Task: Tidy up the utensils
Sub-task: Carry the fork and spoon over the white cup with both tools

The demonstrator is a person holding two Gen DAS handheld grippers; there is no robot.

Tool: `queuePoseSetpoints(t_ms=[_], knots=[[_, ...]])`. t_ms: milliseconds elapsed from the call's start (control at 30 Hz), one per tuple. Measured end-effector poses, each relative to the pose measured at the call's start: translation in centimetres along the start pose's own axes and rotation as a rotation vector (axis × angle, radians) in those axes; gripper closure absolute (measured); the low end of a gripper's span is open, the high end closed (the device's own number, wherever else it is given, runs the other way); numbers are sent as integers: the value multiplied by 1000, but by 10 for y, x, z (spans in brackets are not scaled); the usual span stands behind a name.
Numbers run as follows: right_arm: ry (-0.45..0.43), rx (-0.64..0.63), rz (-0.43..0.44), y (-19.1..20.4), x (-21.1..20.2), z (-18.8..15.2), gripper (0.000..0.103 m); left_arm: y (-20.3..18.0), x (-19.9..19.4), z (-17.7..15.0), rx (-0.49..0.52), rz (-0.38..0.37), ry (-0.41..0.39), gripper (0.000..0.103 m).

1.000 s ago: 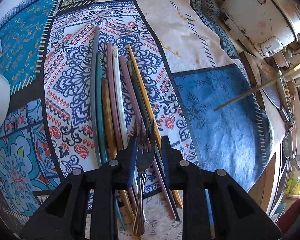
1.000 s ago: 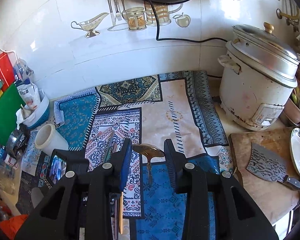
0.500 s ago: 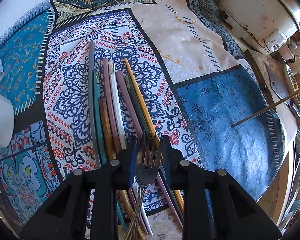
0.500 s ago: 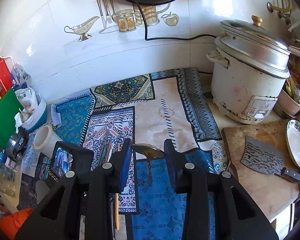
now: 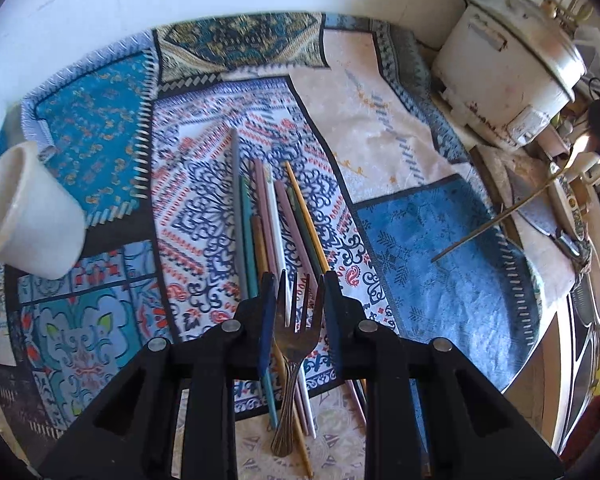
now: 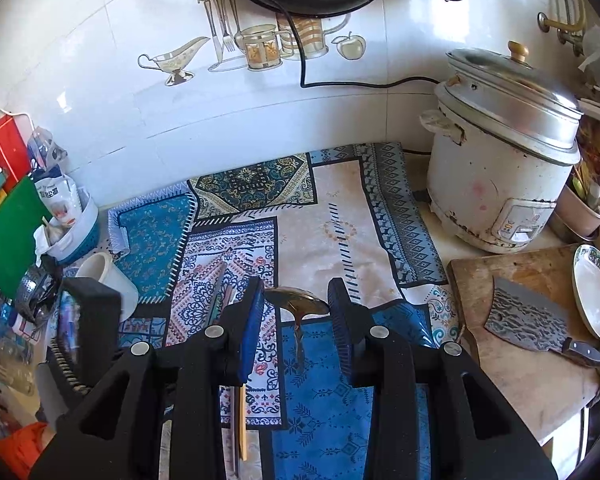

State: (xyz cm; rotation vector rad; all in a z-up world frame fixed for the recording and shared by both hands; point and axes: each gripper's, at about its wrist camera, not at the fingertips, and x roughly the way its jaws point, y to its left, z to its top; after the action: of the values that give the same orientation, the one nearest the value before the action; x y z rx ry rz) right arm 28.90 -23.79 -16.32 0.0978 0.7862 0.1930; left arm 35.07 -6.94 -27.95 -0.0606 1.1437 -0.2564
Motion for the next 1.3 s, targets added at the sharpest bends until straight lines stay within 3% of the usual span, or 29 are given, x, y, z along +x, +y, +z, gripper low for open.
queuePoseSetpoints(t_ms=[367,967,1300], knots=[[-40,-82,57,51,-2,14,73,31,-88,-7,-46,53,-193,81],[-114,-195,195,152,1,47,73,111,-203,21,-157,117,-465,81],[-108,-221,253,202,23,63,73,159,-212,34,-195,141,-488,81]])
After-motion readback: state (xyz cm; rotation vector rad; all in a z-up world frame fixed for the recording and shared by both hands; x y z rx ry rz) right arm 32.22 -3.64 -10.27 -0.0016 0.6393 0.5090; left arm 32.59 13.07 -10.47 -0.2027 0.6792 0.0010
